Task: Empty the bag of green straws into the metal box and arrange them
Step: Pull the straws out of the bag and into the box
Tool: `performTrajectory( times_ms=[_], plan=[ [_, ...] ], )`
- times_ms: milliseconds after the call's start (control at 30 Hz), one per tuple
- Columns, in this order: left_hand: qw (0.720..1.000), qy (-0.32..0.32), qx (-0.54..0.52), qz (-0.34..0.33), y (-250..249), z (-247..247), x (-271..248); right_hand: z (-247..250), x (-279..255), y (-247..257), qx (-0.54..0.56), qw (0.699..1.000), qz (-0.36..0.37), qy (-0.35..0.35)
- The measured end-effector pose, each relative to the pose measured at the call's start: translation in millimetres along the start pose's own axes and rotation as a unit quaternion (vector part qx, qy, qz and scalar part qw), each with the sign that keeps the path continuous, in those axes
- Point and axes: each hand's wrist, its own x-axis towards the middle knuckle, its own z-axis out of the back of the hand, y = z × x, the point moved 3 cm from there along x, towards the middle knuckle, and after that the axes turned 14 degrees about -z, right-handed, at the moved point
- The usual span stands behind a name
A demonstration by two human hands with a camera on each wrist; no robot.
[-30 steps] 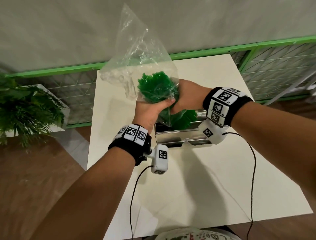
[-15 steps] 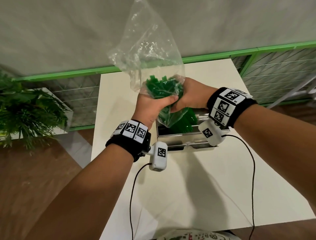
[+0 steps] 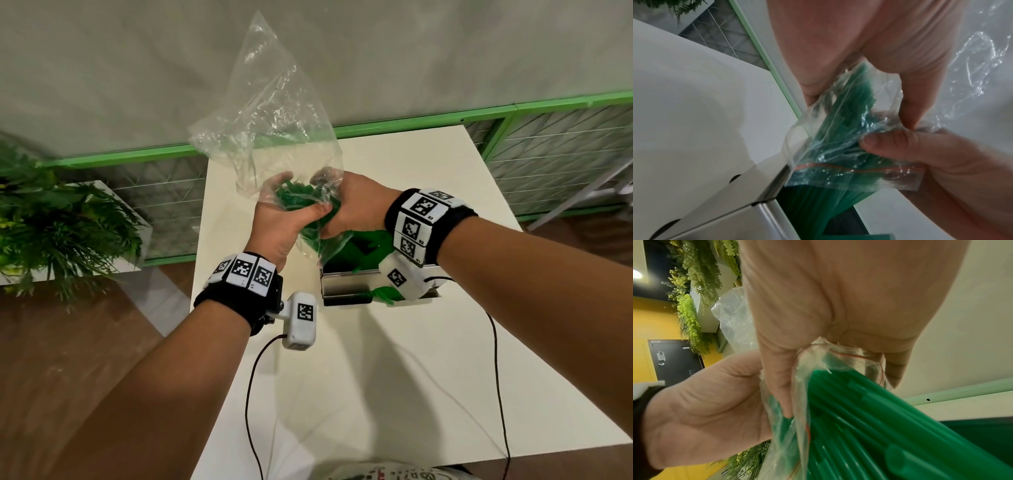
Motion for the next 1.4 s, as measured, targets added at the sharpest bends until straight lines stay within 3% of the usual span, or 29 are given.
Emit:
performTrajectory(
  times_ms=[300,567,800,1100,1267,1400],
  plan=[
    [1.0,0.005,-0.008,-0.024,-12,15,3,3,-9,21,-0.001,1.0,0.013,-0.019],
    [0.999,0.043,0.005,-0.001,-31,20,0,8,-17,37,-0.01,1.0,0.008,0.006],
    [0.997,0.055,0.021,-0.043,-54,21,3,15,-27,49,0.025,0.998,0.024,-0.047],
    [0.992,0.075,0.049,-0.084,-72,27,3,20,-37,63,0.056,0.996,0.034,-0.057],
    [0.986,0.09,0.059,-0.126,-92,21,1,24,-42,78,0.094,0.988,0.083,-0.088],
    [0.987,0.06,0.068,-0.132,-99,14,-5,24,-51,88,0.114,0.984,0.1,-0.097]
  ],
)
